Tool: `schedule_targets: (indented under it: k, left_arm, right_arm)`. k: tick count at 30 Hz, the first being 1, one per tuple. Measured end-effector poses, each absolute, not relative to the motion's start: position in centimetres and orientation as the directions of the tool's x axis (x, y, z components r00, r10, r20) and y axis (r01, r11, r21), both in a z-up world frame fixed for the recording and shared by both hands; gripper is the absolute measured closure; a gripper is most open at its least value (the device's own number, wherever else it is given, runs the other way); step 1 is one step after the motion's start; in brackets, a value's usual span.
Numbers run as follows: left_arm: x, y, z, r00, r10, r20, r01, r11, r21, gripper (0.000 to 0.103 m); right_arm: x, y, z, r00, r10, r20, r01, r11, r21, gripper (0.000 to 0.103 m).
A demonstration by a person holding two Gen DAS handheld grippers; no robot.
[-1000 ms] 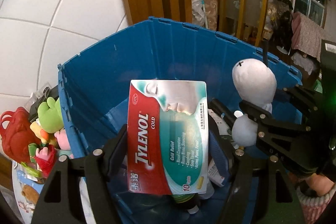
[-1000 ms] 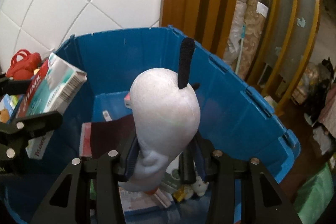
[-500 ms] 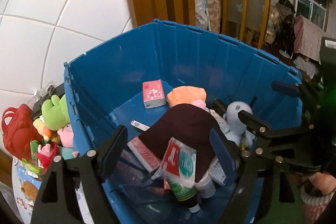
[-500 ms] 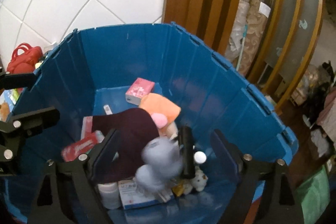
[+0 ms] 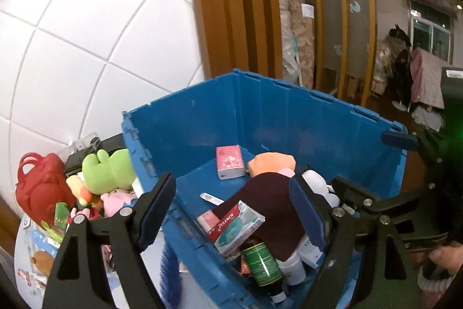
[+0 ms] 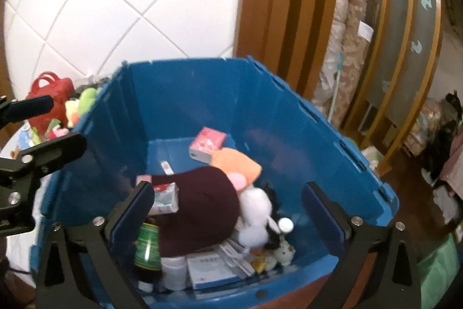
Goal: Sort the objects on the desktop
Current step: 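Lower both items into the crate and open both grippers, then withdraw both grippers from the crate back over the table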
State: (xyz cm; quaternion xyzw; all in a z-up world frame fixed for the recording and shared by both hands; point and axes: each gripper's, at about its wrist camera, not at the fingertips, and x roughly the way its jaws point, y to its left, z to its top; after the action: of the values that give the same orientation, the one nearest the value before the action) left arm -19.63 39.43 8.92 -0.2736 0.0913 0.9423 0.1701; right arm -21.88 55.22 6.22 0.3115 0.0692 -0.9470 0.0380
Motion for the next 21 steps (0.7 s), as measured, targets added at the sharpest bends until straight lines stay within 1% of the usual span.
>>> schedule_targets:
  k: [5, 10, 13, 18, 21]
  left_arm:
    - [-19.0, 36.4, 9.3, -0.807, 0.277, -0.521, -0.355, -0.933, 0.053, 0.023]
    - [-18.7, 32.2, 9.4, -0.819, 0.273, -0.505, -0.32, -0.948, 0.007, 0.023]
    - [-18.6, 29.2, 9.2, -0.833, 0.247, -0.494, -0.287, -0.958, 0.005, 0.023]
    - [-18.5, 24.4, 8.2, -0.834, 0.212, -0.509, -0.246, -0.969, -0.001, 0.023]
    - [-18.6, 21.1, 7.2, -0.835, 0.17, -0.524, -0.207, -0.978, 0.013, 0.023]
  right_arm:
    - [-21.0, 53.7, 7.3, -0.82, -0.047, -0.57, 0.117, -0.989, -0.087, 0.0]
    - [-19.8, 50.5, 9.1, -0.843, -0.067, -0.533, 0.14, -0.985, -0.097, 0.0]
    - [-19.2, 47.9, 10.0, -0.854, -0.087, -0.513, 0.16, -0.982, -0.099, 0.0]
    - [-18.3, 42.5, 11.0, -0.861, -0.13, -0.492, 0.209, -0.972, -0.109, 0.0]
    - [-18.4, 39.5, 10.9, -0.855, -0.162, -0.493, 0.239, -0.966, -0.098, 0.0]
